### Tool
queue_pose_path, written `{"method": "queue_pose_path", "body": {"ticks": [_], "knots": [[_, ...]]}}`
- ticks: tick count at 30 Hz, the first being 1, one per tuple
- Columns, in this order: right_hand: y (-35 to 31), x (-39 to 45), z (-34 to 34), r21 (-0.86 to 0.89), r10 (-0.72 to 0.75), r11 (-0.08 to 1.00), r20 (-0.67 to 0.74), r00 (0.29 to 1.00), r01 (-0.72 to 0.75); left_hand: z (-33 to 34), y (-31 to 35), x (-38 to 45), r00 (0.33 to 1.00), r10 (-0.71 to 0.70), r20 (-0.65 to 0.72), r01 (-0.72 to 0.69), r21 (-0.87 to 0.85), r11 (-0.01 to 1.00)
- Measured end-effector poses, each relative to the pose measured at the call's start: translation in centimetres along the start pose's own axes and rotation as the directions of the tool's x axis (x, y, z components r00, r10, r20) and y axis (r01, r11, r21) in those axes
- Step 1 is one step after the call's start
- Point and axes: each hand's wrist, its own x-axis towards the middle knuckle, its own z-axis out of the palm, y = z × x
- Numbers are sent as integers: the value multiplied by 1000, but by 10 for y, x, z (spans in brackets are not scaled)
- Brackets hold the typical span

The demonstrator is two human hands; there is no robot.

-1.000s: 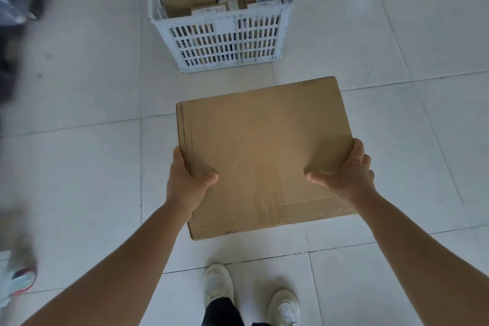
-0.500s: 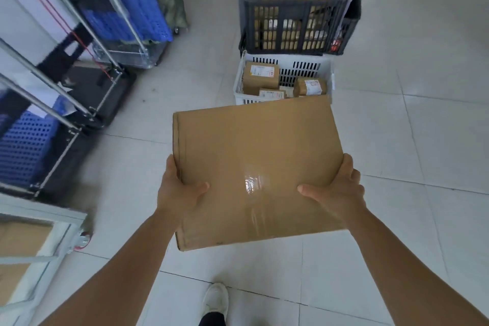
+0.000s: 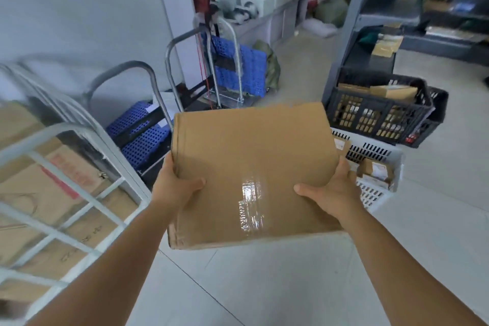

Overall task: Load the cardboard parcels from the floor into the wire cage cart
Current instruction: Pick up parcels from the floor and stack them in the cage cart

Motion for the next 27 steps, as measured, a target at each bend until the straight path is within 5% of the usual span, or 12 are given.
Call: {"method": "queue_pose_path", "body": {"ticks": [27], "knots": [[-435,-175,204,29,-484,873,179,856,488,-488,-16,31,887,41,-460,-137,-178,975]]}}
